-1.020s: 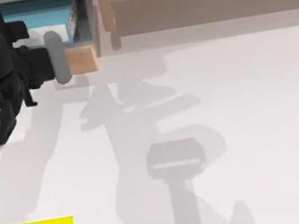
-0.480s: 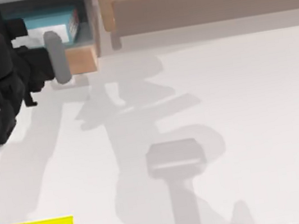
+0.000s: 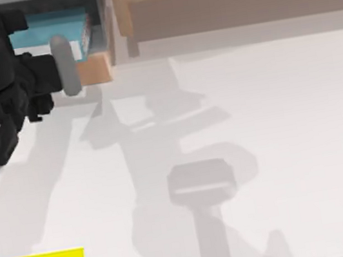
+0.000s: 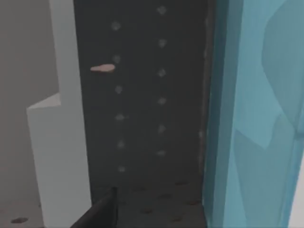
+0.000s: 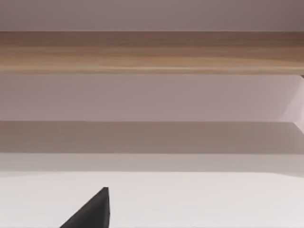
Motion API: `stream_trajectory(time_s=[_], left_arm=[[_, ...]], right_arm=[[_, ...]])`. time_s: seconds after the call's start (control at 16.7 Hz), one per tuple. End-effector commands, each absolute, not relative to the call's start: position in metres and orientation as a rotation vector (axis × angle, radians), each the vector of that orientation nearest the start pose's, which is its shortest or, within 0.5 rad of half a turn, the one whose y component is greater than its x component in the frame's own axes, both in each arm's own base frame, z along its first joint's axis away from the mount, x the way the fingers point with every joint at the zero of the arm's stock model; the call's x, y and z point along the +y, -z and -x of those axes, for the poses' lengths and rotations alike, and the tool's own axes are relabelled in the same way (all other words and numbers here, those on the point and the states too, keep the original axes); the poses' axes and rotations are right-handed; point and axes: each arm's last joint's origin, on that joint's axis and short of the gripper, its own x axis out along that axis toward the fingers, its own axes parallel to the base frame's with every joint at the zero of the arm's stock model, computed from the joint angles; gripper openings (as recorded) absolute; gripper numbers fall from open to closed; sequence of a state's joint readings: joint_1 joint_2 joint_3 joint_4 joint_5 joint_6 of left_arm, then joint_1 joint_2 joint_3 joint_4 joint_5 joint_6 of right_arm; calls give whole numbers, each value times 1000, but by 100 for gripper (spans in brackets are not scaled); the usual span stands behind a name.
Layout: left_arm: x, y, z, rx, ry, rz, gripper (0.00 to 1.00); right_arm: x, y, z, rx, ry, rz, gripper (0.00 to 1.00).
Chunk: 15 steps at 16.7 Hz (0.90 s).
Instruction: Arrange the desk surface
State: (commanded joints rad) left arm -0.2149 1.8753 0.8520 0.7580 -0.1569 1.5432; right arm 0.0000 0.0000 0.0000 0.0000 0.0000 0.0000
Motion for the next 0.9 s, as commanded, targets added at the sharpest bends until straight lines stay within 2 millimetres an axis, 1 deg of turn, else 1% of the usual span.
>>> stream_trajectory(time_s=[0.24,0.3,0.78,0.9], left_arm=[[-74,-148,-370,178,234,-1568,100],[-74,-149,-367,175,228,-1566,100],[-73,-147,-324,180,241,-1567,100],[-73,-147,-321,179,236,-1569,100]], right_arm=[[-1,-160,-106,0,0,0,100],[-1,-160,-106,0,0,0,100],[-1,-160,-106,0,0,0,100],[-1,-160,-106,0,0,0,100]])
